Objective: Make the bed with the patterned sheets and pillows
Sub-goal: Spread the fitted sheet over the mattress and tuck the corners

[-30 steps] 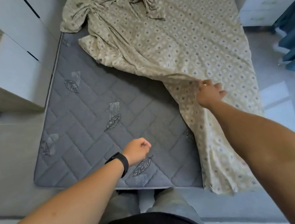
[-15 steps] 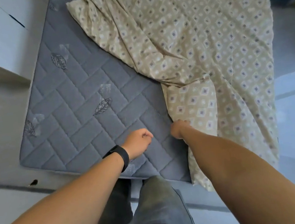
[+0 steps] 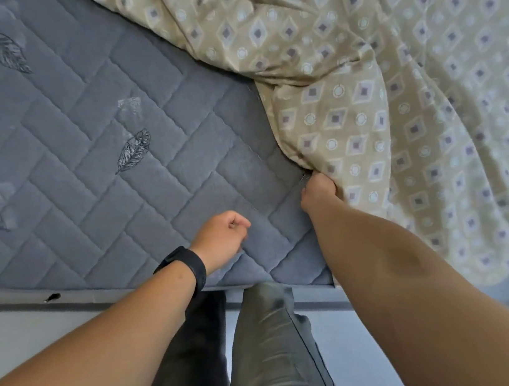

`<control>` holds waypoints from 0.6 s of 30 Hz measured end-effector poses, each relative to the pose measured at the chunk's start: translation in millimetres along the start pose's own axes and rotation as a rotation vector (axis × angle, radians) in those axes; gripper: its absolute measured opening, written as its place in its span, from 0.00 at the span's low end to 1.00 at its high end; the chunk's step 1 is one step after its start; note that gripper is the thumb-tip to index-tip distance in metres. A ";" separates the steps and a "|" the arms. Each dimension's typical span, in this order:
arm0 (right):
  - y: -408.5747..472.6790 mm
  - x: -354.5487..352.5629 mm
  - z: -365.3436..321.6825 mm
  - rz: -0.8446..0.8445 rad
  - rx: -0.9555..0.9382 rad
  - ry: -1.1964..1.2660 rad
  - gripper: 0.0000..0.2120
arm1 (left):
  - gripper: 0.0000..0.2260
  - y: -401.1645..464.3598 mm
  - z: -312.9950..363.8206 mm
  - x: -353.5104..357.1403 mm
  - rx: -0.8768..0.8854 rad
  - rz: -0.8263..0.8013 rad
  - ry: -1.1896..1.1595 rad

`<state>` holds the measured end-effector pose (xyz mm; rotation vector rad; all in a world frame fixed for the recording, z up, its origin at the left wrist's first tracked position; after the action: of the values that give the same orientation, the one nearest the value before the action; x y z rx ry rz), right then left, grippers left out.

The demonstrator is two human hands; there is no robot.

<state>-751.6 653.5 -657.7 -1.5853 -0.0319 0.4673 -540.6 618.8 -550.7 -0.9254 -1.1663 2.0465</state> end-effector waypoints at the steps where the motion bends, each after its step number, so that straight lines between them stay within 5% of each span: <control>1: 6.2 -3.0 -4.8 0.101 -0.138 -0.278 0.22 | 0.08 -1.8 0.1 -0.8 0.004 0.000 0.020; 2: -3.0 -1.8 -9.7 0.130 -0.216 -0.317 0.22 | 0.08 -4.2 2.2 -1.7 0.012 -0.002 0.029; 5: -37.8 -29.4 7.9 0.222 -0.091 0.326 0.19 | 0.08 -16.0 21.2 -4.1 0.046 0.003 0.069; 8: -90.7 -16.9 3.1 0.116 -0.230 0.081 0.14 | 0.07 -26.6 44.7 -2.4 0.104 0.017 0.148; 11: -159.4 -6.6 9.8 -0.036 -0.289 0.209 0.12 | 0.08 -39.8 66.1 9.3 0.201 0.011 0.290; 15: -228.6 -23.7 28.6 -0.070 -0.345 0.228 0.13 | 0.32 -46.9 70.4 25.1 0.289 0.036 0.570; 18: -263.5 -46.0 41.0 -0.038 -0.417 0.220 0.11 | 0.41 -80.5 84.2 22.4 0.400 0.215 0.670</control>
<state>-737.5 700.1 -391.5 -2.0346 0.0096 0.2628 -608.3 631.5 -454.2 -1.4105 -0.3014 1.7958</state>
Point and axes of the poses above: each hand's wrist, its own y-axis towards the middle knuckle, its own x-axis out of the palm, z = x × y, the point moved 7 cm from there along y, towards the middle knuckle, and after that the axes turned 1 degree about -y, right-handed, at the moved point
